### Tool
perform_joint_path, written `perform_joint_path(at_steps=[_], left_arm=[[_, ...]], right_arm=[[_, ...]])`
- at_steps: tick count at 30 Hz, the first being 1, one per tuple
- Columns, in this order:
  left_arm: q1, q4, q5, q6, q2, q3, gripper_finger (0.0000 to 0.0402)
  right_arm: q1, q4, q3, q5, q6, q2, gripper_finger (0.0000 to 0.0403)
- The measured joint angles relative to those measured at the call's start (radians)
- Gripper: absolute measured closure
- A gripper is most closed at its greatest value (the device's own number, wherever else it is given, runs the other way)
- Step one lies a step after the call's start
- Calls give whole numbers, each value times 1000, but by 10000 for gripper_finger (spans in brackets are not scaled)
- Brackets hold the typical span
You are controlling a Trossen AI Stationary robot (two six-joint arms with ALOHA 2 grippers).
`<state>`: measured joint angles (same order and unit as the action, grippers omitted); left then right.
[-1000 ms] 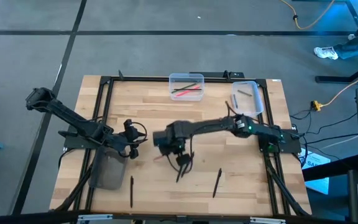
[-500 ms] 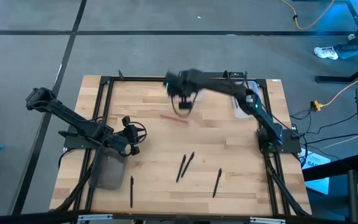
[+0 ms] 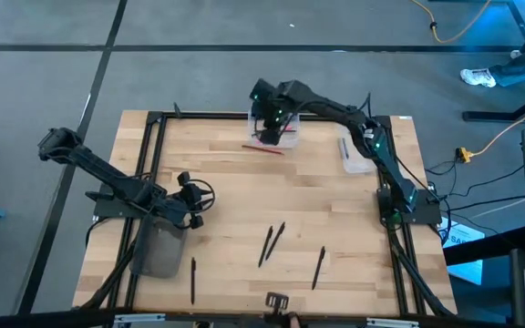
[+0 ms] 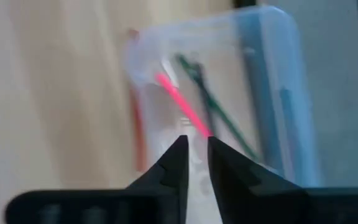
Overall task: Sort crayons/erasers/pens/pencils in bins
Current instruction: Put the red pencil into the left transparent bin
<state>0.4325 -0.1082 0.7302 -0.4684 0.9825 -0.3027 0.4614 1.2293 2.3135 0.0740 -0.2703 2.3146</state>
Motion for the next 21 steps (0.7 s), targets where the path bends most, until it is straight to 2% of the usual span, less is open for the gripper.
perform_joint_path(at_steps=[5, 9, 12, 16, 21], left_arm=[[17, -8, -1, 0, 0, 0, 302], [21, -8, 1, 4, 0, 0, 302], [21, -8, 20, 8, 0, 0, 302], [21, -8, 27, 29, 0, 0, 302], [20, -8, 34, 33, 0, 0, 302]], right_arm=[[-77, -14, -92, 14, 54, 0, 301], [-108, -80, -217, 23, 57, -1, 277], [-115, -145, -309, 59, 57, 0, 271], [-111, -184, -412, 41, 57, 0, 272], [-73, -235, -480, 55, 48, -2, 273]])
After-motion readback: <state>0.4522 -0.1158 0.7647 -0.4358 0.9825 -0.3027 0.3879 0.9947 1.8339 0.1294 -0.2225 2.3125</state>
